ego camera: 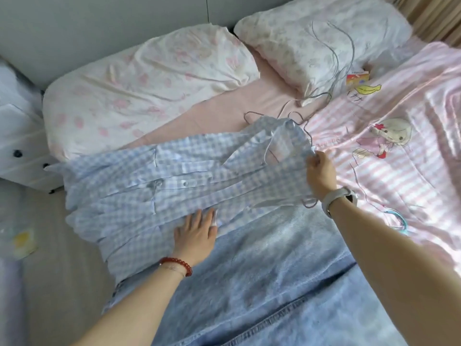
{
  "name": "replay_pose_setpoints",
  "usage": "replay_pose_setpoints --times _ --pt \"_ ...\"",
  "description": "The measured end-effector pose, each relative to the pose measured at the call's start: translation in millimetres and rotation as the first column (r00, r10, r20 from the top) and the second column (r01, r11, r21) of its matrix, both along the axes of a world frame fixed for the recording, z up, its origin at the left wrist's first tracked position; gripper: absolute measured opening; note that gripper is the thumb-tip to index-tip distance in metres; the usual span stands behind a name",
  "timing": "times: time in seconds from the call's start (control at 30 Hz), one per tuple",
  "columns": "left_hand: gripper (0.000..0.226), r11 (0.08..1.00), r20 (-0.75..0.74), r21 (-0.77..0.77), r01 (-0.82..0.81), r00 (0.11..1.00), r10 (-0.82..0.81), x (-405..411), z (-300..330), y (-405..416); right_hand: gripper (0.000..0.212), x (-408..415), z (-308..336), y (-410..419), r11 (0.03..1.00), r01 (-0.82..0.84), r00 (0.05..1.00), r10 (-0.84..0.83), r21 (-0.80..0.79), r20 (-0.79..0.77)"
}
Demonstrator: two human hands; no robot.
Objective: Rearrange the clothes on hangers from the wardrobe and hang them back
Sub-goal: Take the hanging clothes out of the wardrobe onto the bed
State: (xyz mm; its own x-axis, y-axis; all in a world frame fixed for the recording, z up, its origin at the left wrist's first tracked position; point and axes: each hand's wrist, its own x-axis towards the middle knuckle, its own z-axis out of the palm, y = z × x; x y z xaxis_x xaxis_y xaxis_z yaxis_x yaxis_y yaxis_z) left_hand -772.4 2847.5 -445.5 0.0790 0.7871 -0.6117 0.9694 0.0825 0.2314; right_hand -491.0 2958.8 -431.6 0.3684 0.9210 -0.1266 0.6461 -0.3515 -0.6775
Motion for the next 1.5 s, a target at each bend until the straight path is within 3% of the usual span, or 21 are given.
replay_pose_setpoints --times 0.1,0.23,0.37,0.47,0.53,0.67,0.77,0.93,1.0,1.1,1.2,1.27,1.37,1.5 --pt "0.05 0.999 -0.008 -0.049 0.006 1.0 -0.006 1 -4 4 0.037 3 -17 -3 0.98 -0.074 0.991 0.092 -0.185 0.095" --pt "0.05 0.998 -0.018 -0.055 -0.01 1.0 0.009 -6 11 16 0.051 -4 -9 -12 0.959 -0.14 0.961 0.192 -0.245 0.201" --pt "0.049 0.979 -0.02 0.193 -0.06 0.998 0.065 -18 51 18 0.05 -37 30 -37 0.958 -0.258 0.911 0.284 -0.125 0.299" --pt "0.046 0.891 -0.039 0.447 -0.075 0.994 0.104 -39 86 -5 0.048 -80 66 -76 0.942 -0.333 0.906 0.334 -0.048 0.262" --pt "0.043 0.837 -0.01 0.534 -0.121 0.989 0.149 -59 107 -33 0.045 -113 86 -107 0.923 -0.383 0.902 0.38 -0.03 0.205" --pt "0.037 0.788 0.081 0.564 -0.247 0.966 0.245 -86 135 -99 0.04 -168 115 -171 0.929 -0.37 0.926 0.37 0.019 -0.071" --pt "0.035 0.689 0.184 0.591 -0.419 0.902 0.391 -103 158 -177 0.051 -211 136 -241 0.867 -0.498 0.865 0.498 0.011 -0.061" --pt "0.037 0.671 0.097 0.608 -0.424 0.879 0.467 -126 164 -352 0.045 -267 150 -370 0.653 -0.756 0.646 0.756 -0.054 0.103" --pt "0.041 0.688 0.074 0.573 -0.446 0.864 0.498 -135 156 -434 0.046 -286 153 -426 0.51 -0.848 0.496 0.859 -0.141 0.126" --pt "0.039 0.615 0.022 0.583 -0.531 0.767 0.642 -152 159 -550 0.047 -320 160 -511 0.246 -0.938 0.214 0.966 -0.246 0.148" --pt "0.044 0.486 -0.052 0.589 -0.645 0.571 0.82 -166 169 -663 0.064 -357 171 -600 -0.024 -0.977 -0.054 0.99 -0.211 0.134" --pt "0.045 0.37 -0.041 0.605 -0.705 0.436 0.899 -175 176 -711 0.059 -378 177 -636 -0.087 -0.983 -0.107 0.987 -0.162 0.119" --pt "0.044 0.158 -0.029 0.694 -0.702 0.193 0.981 -186 200 -800 0.059 -421 198 -711 -0.295 -0.952 -0.305 0.938 -0.085 0.166" --pt "0.043 -0.006 0.006 0.775 -0.632 -0.002 1.0 -203 232 -881 0.05 -470 224 -784 -0.515 -0.855 -0.517 0.838 -0.058 0.175"
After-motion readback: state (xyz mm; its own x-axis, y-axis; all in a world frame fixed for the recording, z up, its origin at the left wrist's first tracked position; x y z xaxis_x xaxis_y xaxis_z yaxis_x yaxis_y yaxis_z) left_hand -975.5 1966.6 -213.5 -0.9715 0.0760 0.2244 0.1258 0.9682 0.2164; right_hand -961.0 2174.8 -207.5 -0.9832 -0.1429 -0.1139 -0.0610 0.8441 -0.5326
